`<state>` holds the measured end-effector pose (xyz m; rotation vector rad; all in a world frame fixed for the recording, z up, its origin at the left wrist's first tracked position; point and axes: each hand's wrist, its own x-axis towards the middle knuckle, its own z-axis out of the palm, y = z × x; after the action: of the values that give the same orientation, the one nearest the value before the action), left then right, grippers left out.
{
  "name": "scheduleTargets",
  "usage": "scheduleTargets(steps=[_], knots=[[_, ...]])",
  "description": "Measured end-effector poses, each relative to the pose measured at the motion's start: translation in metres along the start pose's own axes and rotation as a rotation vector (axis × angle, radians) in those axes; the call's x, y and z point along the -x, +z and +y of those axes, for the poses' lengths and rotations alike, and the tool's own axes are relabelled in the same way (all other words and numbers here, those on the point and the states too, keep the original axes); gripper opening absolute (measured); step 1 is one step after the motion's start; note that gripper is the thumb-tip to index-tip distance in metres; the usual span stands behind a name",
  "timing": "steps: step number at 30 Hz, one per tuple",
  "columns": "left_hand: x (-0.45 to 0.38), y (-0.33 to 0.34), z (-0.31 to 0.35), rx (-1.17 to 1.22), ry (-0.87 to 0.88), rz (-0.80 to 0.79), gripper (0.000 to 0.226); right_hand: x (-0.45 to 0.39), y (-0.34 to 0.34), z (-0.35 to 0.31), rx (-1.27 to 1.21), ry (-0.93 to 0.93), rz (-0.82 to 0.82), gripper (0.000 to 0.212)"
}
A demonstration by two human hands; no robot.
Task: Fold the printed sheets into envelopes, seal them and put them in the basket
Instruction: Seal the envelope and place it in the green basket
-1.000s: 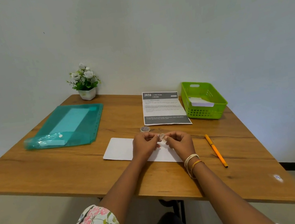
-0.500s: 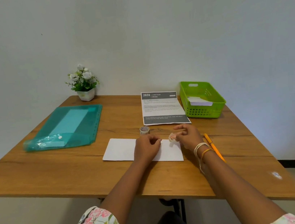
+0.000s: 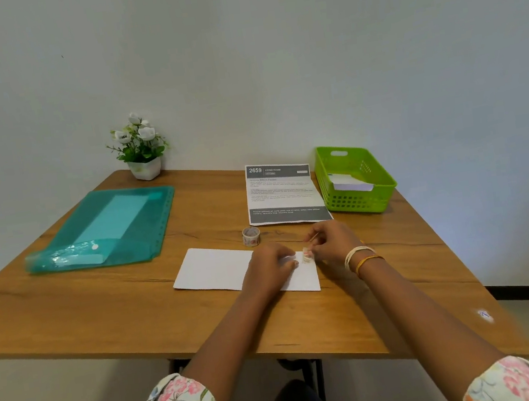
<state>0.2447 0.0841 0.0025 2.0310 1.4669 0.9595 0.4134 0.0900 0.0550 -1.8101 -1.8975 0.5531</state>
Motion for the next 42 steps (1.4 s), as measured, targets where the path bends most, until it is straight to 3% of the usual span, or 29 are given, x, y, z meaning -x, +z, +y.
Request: scheduleTargets(steps=[8,15,20,30,38,42], knots=[[0.0,0.001,-0.002,0.001,0.045,-0.014,0.027,-0.006,0.005,0.0,0.085,-0.073,-0.056,0.023],[0.003,0.004,-0.001,-0.177,0.075,-0.039,0.024,-0.007,0.006,-0.002,0.156,-0.097,-0.082,0.033],[0.003,0.006,-0.001,-0.193,0.071,-0.041,0.025,0.001,0.011,0.01,0.186,-0.05,0.017,0.011],[0.002,0.005,0.0,-0.143,0.044,-0.043,0.021,0.027,0.034,0.032,0.133,-0.229,0.24,0.018],[-0.007,0.006,0.006,-0.021,-0.092,0.013,0.018,0.03,0.041,0.031,0.093,-0.193,0.226,0.026],[-0.01,0.01,0.008,-0.103,-0.081,0.046,0.02,0.03,0.042,0.032,0.133,-0.19,0.219,0.028]])
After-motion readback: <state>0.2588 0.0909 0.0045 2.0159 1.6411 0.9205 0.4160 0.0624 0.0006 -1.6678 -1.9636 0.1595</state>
